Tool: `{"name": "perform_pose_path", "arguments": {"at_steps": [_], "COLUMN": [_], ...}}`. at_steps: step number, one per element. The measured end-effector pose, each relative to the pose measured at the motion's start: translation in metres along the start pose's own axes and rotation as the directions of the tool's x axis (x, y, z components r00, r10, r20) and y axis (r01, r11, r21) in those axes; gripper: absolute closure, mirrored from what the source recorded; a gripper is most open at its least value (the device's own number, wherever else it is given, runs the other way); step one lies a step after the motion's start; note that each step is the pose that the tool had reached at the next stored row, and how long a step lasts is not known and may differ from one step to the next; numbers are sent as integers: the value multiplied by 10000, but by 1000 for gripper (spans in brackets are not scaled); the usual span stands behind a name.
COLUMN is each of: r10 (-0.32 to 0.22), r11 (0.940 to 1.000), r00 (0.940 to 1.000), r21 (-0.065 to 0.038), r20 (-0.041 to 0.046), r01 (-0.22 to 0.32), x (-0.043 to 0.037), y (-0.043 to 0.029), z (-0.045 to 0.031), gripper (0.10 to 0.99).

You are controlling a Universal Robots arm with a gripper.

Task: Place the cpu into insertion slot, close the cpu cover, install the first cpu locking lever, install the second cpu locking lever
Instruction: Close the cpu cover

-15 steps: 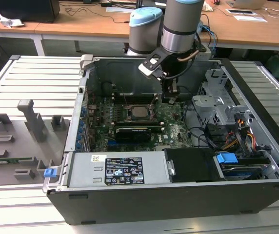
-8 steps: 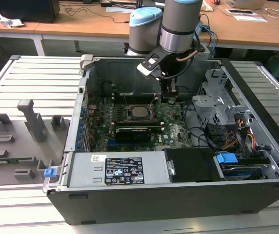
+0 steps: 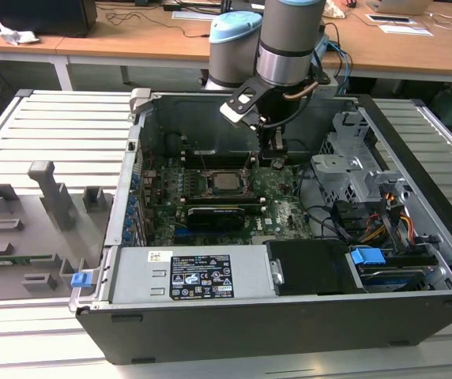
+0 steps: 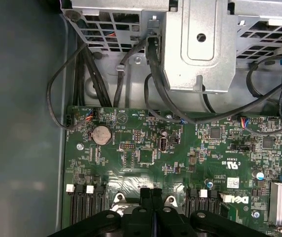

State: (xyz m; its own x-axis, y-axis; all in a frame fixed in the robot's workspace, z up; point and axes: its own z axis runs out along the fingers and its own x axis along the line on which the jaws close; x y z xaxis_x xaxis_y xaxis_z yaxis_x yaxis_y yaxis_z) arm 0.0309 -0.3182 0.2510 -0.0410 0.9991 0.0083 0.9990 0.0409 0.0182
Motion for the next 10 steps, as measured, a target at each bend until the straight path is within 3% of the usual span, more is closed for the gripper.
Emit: {"name": "perform_pose_path", "arguments": {"at_steps": [10], "r10": [0], "r11": [10000], "r00": [10000], "r21": [0], "r20": [0], "r01": [0], "x": [2], "y": [-38], "z": [-1], "gripper": [980]}}
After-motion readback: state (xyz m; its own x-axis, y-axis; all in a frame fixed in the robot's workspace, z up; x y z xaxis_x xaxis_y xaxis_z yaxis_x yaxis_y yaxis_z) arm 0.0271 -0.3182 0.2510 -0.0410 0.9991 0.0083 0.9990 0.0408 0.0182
